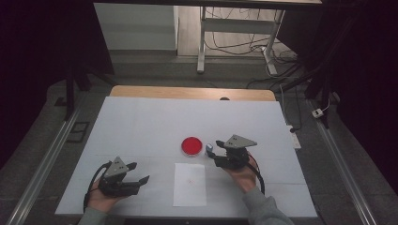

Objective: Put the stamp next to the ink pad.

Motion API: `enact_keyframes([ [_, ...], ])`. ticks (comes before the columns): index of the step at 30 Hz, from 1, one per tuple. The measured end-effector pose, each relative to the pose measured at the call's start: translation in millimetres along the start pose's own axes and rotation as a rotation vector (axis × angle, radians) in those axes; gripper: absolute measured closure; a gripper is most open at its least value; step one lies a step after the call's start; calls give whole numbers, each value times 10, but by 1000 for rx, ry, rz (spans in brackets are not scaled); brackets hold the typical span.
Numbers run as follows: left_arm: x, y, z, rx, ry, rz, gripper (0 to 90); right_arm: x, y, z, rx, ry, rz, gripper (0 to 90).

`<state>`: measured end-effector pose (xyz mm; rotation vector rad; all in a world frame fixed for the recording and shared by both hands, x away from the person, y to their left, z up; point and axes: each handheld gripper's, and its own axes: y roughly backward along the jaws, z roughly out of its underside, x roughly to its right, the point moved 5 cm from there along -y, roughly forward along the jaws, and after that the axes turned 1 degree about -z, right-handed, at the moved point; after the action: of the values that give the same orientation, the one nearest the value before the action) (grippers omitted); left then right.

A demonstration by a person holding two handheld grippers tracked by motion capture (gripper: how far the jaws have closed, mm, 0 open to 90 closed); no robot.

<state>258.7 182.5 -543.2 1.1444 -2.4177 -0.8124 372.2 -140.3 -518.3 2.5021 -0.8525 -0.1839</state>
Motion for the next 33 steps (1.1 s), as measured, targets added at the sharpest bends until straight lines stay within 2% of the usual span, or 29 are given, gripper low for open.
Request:
enact_keyframes([
  [10,-2,-3,7,-1,-2,-3,297,33,382,179,9,0,12,422],
  [22,1,-16,16,-4,1,-2,297,164,836,544,-3,-19,45,419],
  [27,1,-21,17,-7,2,-4,297,177,943,620,0,-12,42,419],
  [33,0,-21,14,-5,3,-5,297,193,965,662,-8,-7,40,419],
])
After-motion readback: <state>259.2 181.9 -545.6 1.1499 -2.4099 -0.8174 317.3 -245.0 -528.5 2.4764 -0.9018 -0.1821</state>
